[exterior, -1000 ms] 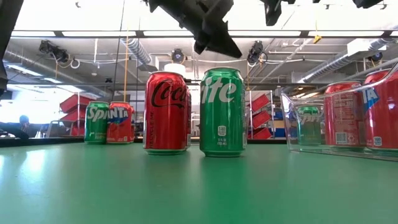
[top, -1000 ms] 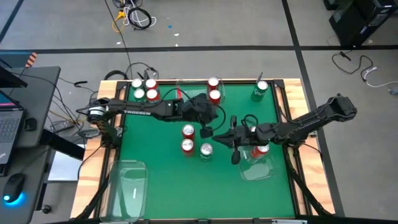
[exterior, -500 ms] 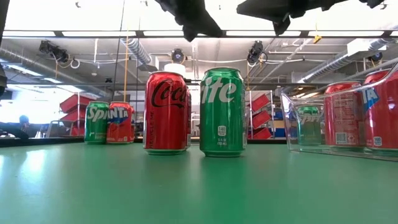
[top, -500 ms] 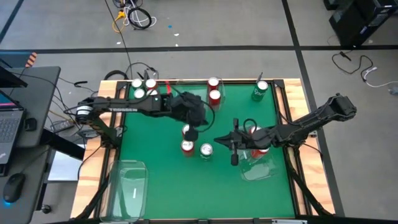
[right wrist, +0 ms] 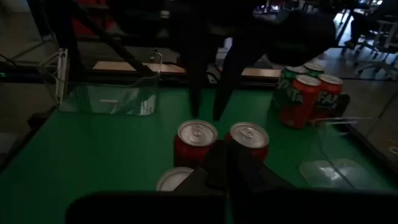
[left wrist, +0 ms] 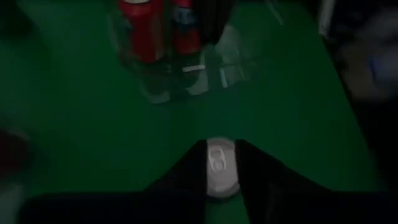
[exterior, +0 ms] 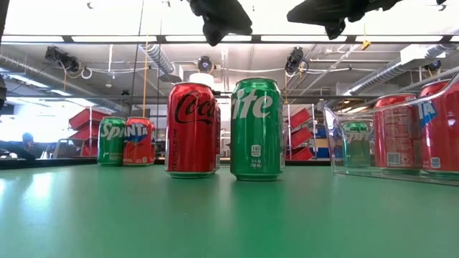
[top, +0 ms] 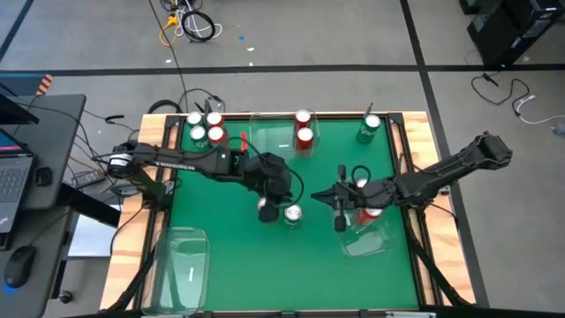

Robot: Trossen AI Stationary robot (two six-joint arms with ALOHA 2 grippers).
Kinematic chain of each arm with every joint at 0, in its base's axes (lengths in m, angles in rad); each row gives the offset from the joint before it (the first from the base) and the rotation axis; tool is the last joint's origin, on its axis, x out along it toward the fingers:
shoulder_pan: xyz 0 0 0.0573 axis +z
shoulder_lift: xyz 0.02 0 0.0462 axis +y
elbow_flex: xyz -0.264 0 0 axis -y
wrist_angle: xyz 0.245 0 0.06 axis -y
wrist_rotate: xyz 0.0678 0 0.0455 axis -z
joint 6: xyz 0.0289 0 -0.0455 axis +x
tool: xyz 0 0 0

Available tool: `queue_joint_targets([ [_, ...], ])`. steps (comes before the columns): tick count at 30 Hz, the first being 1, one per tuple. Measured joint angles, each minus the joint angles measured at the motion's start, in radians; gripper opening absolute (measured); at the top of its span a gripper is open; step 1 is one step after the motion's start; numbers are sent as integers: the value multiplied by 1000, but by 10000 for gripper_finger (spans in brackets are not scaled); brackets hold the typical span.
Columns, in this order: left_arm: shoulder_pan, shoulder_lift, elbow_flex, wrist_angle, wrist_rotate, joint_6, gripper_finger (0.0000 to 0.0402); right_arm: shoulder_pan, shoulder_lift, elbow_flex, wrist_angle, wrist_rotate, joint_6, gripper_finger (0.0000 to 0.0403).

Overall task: Sort soda cans
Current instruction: Put the green soda can into the middle left transparent bin

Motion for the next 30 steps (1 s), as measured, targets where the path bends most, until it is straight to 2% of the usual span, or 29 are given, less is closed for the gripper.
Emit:
queue_joint_targets([
  [4,-12,45,0,48,-48,-174,163,0,-53,0,-46,28,-2,0],
  [9,-21,84,0,75,-47,-189,238,0,-69,0,-69,29,-2,0],
  [13,-25,92,0,82,-79,-194,274,0,-67,0,-91,29,2,0],
  [18,-23,90,0,106,-95,-247,285,0,-67,0,-94,29,9,0],
  [22,-27,87,0,66,-10,-153,281,0,-67,0,-96,29,9,0],
  [26,-48,87,0,-9,-7,-112,284,0,-67,0,-98,28,9,0],
  [30,-44,87,0,0,-9,-141,300,0,-67,0,-99,28,9,0],
])
